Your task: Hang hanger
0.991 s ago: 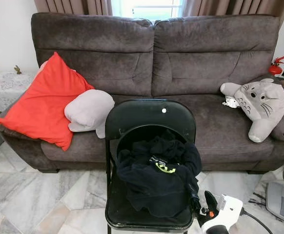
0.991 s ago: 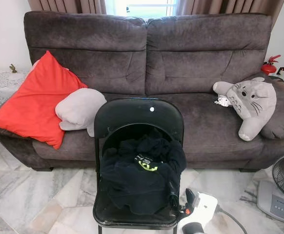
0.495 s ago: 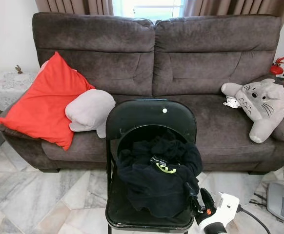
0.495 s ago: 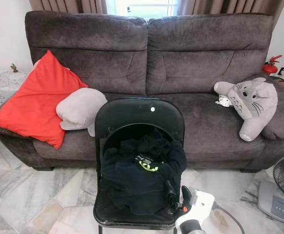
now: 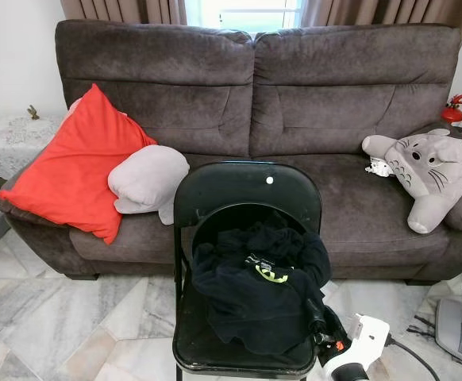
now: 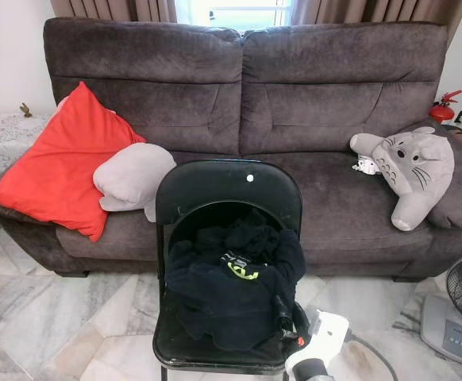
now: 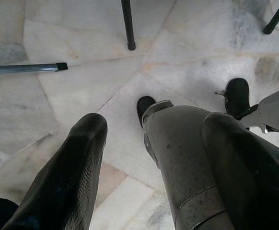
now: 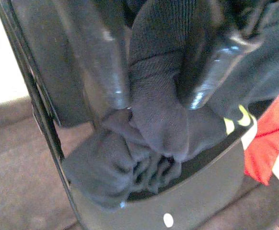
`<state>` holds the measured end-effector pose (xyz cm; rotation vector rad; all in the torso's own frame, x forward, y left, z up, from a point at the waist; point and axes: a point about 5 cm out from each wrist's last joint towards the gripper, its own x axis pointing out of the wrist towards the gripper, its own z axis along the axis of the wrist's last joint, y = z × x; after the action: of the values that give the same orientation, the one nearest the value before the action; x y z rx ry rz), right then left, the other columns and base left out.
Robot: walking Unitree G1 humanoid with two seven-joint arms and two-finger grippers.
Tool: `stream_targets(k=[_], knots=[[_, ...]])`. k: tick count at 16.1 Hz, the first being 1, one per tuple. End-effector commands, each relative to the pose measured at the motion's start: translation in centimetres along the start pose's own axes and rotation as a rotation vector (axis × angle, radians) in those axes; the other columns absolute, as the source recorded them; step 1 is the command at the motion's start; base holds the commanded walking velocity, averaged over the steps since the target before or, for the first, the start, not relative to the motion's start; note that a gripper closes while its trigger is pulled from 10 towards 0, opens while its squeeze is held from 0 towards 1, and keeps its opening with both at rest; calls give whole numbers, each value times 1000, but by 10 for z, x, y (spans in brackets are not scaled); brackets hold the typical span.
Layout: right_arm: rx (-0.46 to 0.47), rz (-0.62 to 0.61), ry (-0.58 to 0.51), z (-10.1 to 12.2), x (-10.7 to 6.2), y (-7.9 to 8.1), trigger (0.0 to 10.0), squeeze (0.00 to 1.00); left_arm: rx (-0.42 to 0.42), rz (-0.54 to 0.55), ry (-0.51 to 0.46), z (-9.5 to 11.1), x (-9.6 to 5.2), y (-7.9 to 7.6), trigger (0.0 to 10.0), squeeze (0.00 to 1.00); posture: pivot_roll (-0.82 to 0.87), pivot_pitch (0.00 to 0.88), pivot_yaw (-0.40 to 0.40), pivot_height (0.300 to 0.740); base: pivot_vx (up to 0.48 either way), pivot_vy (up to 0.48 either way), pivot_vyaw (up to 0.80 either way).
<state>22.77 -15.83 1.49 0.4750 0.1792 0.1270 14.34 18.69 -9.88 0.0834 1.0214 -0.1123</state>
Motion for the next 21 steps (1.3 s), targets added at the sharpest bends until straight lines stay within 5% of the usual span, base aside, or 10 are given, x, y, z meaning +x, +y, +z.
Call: stream_targets(k=[1, 10, 11, 12, 13, 14, 15, 21], knots=[[-10, 12, -23, 6, 0, 5, 0, 0, 13, 6, 31, -8, -2, 2, 10000, 0, -11, 18, 47, 740, 0, 0, 0], [-30, 58, -73, 21, 1, 18, 0, 0, 18, 4, 35, -8, -2, 2, 10000, 0, -12, 16, 46, 740, 0, 0, 0], [-27, 50, -66, 19, -1, 17, 3569, 0, 18, 4, 35, -8, -2, 2, 10000, 0, -12, 16, 46, 740, 0, 0, 0], [-21, 31, -60, 18, -4, 16, 10000, 0, 18, 4, 36, -8, -2, 2, 10000, 0, -10, 17, 44, 740, 0, 0, 0], [-17, 22, -59, 17, -6, 15, 10000, 0, 18, 5, 36, -8, -2, 2, 10000, 0, -11, 17, 45, 740, 0, 0, 0], [-12, 11, -57, 16, -9, 14, 10000, 788, 19, 5, 36, -8, -2, 2, 10000, 0, -11, 17, 45, 740, 0, 0, 0], [2, 3, -55, 13, -14, 14, 10000, 1000, 20, 5, 36, -8, -2, 2, 10000, 0, -11, 17, 45, 740, 0, 0, 0], [20, -33, -61, 14, -16, 10, 10000, 1000, 23, 7, 35, -8, -2, 3, 10000, 0, -8, 14, 44, 740, 0, 0, 0]])
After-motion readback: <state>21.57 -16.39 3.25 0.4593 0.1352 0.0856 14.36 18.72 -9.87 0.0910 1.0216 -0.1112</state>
